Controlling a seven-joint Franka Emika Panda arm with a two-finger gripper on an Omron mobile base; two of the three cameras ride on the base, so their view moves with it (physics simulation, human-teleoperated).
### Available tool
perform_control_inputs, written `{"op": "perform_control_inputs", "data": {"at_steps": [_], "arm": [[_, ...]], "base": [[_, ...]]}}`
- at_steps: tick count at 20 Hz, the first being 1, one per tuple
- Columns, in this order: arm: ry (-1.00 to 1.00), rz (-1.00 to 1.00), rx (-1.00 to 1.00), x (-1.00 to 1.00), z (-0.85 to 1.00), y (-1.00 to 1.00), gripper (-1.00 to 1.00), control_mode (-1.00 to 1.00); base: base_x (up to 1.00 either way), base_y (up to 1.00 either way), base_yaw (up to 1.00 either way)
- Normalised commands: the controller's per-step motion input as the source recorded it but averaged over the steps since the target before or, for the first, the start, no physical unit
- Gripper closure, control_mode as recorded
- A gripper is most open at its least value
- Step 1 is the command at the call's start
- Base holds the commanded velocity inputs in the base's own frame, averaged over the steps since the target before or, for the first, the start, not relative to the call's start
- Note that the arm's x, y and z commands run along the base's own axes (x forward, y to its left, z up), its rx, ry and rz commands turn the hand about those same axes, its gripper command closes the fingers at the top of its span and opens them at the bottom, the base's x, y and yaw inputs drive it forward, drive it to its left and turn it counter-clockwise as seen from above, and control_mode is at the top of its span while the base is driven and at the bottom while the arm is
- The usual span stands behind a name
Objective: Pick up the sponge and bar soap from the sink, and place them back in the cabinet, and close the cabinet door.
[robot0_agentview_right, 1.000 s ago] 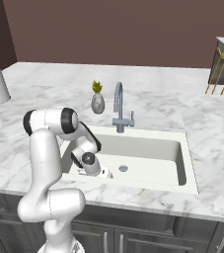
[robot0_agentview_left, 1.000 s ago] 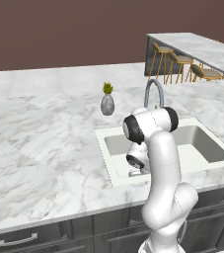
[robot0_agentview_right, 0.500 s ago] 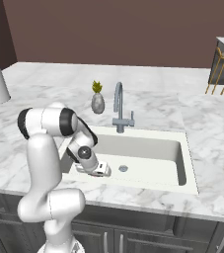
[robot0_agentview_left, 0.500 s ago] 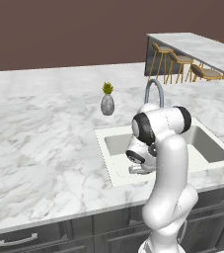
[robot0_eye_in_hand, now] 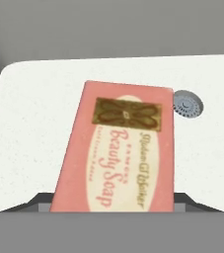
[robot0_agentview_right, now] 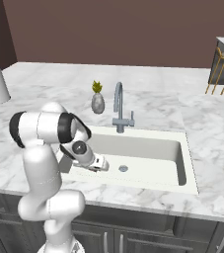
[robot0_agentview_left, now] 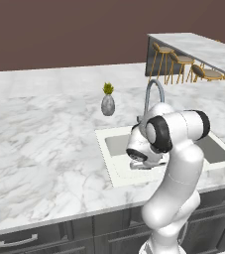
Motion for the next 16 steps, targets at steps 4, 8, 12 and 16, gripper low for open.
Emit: {"op": "perform_control_inputs", "data": {"at_steps": [4, 8, 12, 16], "arm": [[0.01, 0.0, 0.0, 0.12, 0.68, -0.01, 1.0, -1.0], [0.04, 0.0, 0.0, 0.14, 0.67, 0.0, 1.0, -1.0], [0.07, 0.0, 0.01, 0.17, 0.66, 0.0, 1.0, -1.0], [0.08, 0.0, 0.01, 0.23, 0.56, 0.0, 1.0, -1.0]], "base": [[0.0, 0.0, 0.0], [0.0, 0.0, 0.0], [0.0, 0.0, 0.0], [0.0, 0.0, 0.0]]}}
